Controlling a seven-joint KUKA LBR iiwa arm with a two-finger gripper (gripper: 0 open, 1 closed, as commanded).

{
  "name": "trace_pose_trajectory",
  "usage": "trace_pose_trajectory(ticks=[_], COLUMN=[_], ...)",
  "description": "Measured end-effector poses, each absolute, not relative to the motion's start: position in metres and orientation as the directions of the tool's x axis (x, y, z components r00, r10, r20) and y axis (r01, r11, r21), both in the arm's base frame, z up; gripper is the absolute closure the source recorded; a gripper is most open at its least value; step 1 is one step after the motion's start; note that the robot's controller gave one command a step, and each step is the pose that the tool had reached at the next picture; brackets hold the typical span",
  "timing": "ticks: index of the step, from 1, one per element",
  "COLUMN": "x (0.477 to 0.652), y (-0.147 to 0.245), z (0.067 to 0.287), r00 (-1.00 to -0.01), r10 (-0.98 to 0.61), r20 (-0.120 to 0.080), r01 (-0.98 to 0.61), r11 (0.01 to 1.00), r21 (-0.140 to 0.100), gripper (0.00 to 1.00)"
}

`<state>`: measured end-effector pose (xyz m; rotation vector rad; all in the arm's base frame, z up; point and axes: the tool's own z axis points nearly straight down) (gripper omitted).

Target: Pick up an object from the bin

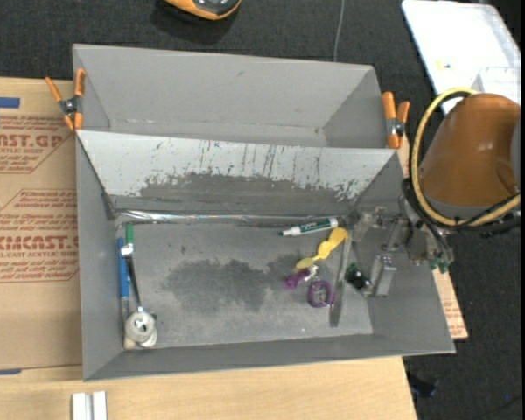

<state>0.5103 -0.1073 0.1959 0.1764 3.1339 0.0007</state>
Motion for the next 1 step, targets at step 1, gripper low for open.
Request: trace_pose_trajectory(ticks=[1], x=[0.5189], y=[-0.0984], z=[0.1522], r00=[-0.99], r10=[-0.14], r20=[-0.005], r01=[-0.14], r11=[0.99], r21=[-0.001], gripper=[0.0])
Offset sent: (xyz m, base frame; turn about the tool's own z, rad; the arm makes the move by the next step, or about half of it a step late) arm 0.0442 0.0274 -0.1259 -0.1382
